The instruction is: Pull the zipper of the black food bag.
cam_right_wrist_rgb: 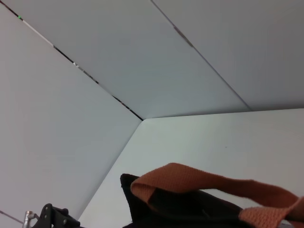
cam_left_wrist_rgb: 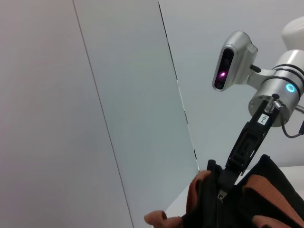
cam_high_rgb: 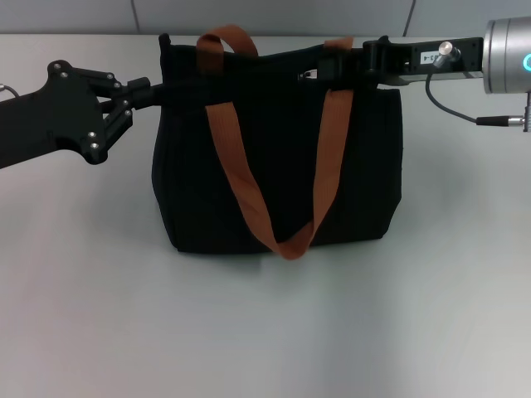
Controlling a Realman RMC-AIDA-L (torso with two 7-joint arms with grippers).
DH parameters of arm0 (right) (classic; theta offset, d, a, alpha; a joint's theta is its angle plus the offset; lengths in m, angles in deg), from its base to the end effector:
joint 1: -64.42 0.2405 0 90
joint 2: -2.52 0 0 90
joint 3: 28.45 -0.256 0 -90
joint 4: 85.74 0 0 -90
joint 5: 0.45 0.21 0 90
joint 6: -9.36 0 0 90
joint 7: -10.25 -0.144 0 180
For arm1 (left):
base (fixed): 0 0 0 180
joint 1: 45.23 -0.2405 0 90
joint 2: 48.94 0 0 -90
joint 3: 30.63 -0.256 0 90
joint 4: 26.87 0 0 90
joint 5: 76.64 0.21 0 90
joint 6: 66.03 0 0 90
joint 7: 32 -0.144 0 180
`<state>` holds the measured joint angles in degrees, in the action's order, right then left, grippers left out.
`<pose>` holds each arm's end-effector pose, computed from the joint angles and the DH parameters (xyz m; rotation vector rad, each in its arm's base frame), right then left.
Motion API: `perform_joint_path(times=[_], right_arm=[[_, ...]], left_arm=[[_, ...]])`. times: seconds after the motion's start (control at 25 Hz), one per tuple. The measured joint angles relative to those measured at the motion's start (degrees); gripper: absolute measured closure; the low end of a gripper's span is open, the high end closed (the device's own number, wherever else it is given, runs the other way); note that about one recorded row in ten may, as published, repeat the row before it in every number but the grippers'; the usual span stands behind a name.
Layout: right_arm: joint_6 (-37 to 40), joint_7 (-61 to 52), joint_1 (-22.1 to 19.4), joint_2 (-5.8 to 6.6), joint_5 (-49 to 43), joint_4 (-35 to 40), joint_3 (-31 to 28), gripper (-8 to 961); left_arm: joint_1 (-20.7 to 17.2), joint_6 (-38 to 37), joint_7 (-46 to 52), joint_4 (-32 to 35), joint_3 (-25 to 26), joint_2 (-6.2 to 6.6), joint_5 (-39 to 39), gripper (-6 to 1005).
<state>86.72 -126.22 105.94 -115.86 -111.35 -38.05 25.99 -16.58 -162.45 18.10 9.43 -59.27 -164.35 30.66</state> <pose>0.1634 0.4040 0.0041 -2.5309 1.4560 0.7011 -0.2727 0.3296 0.0575 -2.4764 0.0216 -0.7768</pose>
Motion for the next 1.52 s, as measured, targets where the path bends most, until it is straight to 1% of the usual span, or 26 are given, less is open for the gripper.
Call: perform_joint_path(times=[0.32,0.52,0.8,1.28,1.52], right_arm=[[1.0,-0.8,-0.5,0.01,0.0,1.3,0.0,941],[0.9,-1.3,-2.0,0.43,0.0,2.7,-0.3,941],[1.3,-1.4,-3.1,0.69,0.0,3.5,-2.2,940],[2.3,-0.8,-3.6,0.79,0.5,3.5,-2.9,938],[3.7,1.6,-3.6,0.73,1.5,3.4,-5.3,937]], left_arm=[[0.0,0.1,-0.1,-0.1,0.0,0.02,0.0,963],[-0.1,0.2,-0.2,-0.2,0.3,0.01,0.0,961],[-0.1,0.2,-0.2,-0.2,0.6,0.05,0.0,957],[-0.1,0.2,-0.4,-0.1,0.6,0.04,0.0,951],[-0.1,0.2,-0.4,0.0,0.6,0.01,0.0,949]])
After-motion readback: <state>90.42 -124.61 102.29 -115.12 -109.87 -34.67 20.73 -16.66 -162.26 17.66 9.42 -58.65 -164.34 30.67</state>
